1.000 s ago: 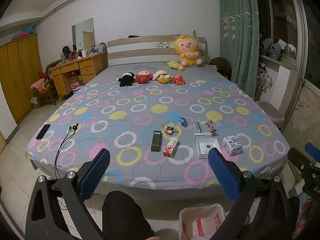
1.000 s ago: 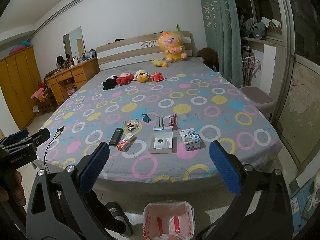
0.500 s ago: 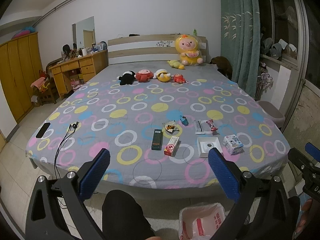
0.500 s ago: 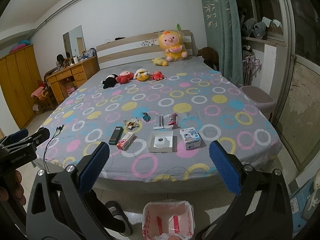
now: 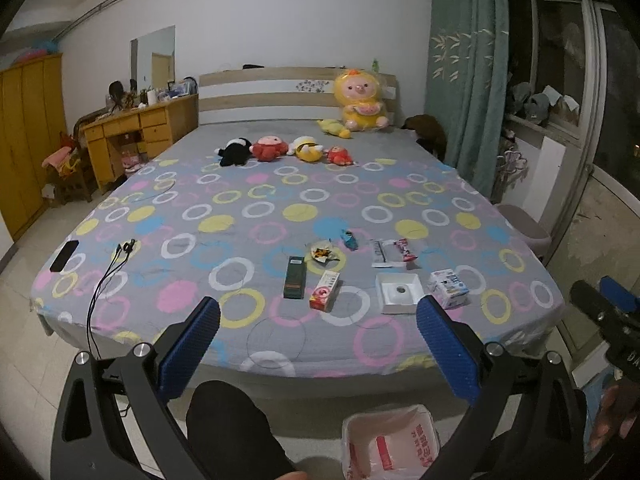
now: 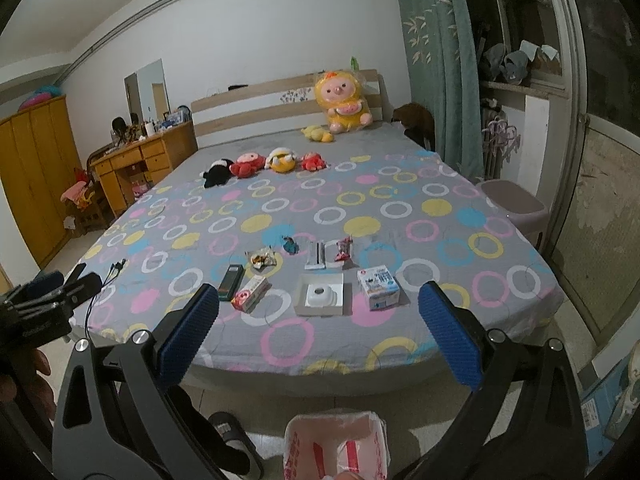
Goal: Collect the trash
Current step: 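Grasp the dark green box with the left tool while the right tool grasps the white milk carton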
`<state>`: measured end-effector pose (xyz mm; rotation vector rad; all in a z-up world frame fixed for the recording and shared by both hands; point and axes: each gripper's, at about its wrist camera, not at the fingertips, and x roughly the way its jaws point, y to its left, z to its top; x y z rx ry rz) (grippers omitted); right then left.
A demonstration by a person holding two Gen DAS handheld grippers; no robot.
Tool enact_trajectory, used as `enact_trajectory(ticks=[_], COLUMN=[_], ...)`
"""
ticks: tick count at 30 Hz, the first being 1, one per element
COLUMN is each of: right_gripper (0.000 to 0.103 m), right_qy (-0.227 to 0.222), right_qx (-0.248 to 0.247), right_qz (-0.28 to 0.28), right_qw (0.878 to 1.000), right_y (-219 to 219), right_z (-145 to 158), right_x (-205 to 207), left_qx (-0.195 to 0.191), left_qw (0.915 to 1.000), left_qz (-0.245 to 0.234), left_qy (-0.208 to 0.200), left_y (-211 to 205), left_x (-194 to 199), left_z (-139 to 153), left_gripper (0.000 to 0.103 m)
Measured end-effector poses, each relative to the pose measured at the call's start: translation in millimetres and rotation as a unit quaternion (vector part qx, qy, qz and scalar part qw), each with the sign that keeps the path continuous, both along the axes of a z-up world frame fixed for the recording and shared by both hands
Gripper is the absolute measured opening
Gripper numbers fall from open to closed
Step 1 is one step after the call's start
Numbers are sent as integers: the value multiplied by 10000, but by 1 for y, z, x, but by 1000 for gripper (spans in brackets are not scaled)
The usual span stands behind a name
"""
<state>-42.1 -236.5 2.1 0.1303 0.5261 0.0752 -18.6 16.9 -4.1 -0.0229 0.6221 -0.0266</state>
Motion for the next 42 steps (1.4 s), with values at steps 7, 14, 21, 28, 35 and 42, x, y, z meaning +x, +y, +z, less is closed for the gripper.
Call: enact_trajectory(ticks=[7, 14, 21, 28, 35, 42], right_gripper=[98, 98, 98, 98, 98, 98], right_qy=[-170, 31, 670, 1536, 2480, 3183], right_qx=[-91, 88, -274, -535, -723, -707], right_qz=[-123, -353, -362, -251, -46, 27], right_qw=[9997, 9993, 9967, 9864, 9660, 9453], right_y=[-6, -24, -36, -46, -51, -54], right_z=[6, 6, -2, -42, -109, -168], right_x=[18, 68, 143, 217, 275, 307], left_qx=[-276, -609, -622, -516, -384, -284], left_qw=[9994, 9947, 9878, 9779, 9612, 9451], left_qz=[-3, -142, -107, -86, -8, 98], left_qy=[200, 814, 1426, 2023, 2732, 3253], left_y=[20, 35, 34, 30, 31, 38], left_x=[26, 93, 173, 245, 311, 342], left_z=[-5, -22, -56, -102, -157, -209], left_gripper=[96, 96, 96, 96, 96, 96])
